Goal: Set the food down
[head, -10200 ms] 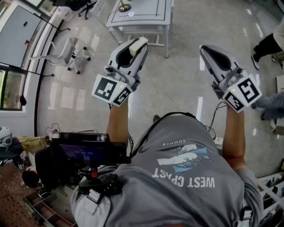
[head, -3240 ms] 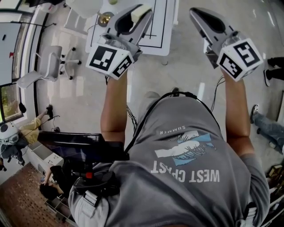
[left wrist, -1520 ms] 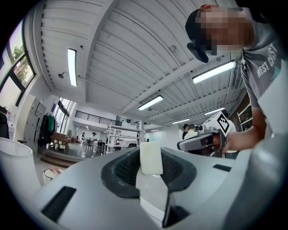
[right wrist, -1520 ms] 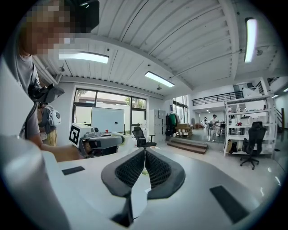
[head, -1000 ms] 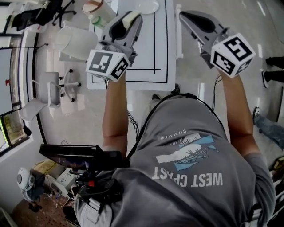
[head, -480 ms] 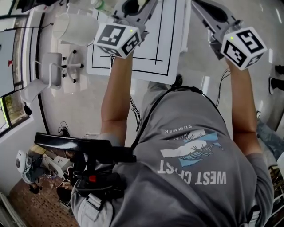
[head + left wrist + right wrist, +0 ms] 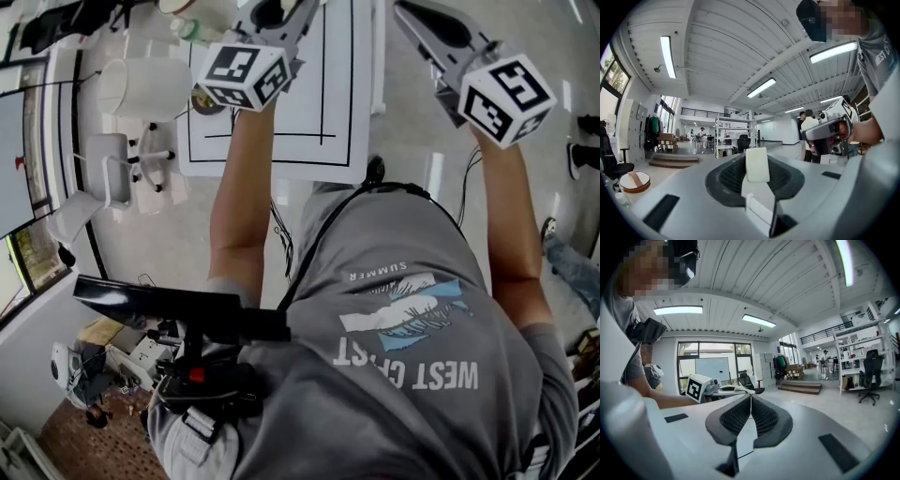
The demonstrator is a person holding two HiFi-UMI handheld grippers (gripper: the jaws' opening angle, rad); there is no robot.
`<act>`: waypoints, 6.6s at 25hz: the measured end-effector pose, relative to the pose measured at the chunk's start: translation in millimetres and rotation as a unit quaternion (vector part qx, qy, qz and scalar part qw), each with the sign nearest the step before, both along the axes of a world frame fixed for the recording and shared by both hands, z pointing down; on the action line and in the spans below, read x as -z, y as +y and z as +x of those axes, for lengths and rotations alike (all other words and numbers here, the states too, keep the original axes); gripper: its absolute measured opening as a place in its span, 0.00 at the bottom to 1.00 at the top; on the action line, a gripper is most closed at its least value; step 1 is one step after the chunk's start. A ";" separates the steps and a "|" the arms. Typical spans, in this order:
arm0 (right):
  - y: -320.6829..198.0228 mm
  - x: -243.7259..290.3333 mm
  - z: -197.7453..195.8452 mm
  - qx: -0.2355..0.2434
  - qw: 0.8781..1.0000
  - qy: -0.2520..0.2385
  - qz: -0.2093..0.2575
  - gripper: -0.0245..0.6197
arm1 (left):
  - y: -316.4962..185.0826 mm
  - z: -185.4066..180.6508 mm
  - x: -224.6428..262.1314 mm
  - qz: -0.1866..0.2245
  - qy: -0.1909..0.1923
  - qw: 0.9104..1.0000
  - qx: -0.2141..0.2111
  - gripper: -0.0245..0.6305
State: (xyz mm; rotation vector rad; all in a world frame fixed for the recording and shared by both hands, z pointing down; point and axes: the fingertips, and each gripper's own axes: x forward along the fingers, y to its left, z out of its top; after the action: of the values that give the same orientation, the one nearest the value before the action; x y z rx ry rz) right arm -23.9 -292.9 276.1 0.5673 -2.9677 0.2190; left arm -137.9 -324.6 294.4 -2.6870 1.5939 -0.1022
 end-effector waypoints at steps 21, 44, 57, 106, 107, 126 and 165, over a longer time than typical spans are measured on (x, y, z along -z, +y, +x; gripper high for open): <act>-38.9 -44.2 3.5 -0.062 0.997 0.020 -0.047 0.05 | -87.9 -37.1 -100.8 -0.094 -0.026 0.995 -0.013 0.20; -50.8 -86.3 4.1 -0.114 0.987 0.071 -0.084 0.05 | -182.7 -64.4 -207.5 -0.163 -0.120 0.978 -0.044 0.20; -51.5 -100.8 12.4 -0.141 0.982 0.088 -0.095 0.05 | -213.0 -83.9 -258.8 -0.189 -0.219 0.956 -0.048 0.20; -16.2 -141.5 10.2 -0.141 0.973 0.119 -0.140 0.05 | -206.5 -108.2 -346.5 -0.184 -0.517 0.830 -0.095 0.20; -16.6 -140.7 12.0 -0.142 0.973 0.119 -0.140 0.05 | -206.4 -107.8 -347.1 -0.186 -0.516 0.831 -0.095 0.20; -13.4 -145.2 11.5 -0.132 0.974 0.114 -0.143 0.05 | -192.9 -84.7 -344.2 -0.224 -0.430 0.867 -0.118 0.34; 71.4 55.5 -40.3 0.097 0.993 -0.064 0.032 0.05 | 56.1 2.0 93.2 0.063 0.013 0.998 -0.024 0.05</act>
State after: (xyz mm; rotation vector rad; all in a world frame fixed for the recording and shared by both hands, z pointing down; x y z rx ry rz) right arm -64.2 -221.6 220.6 0.2769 -3.1368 0.1474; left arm -135.9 -268.5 201.1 -2.6395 1.4871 0.0330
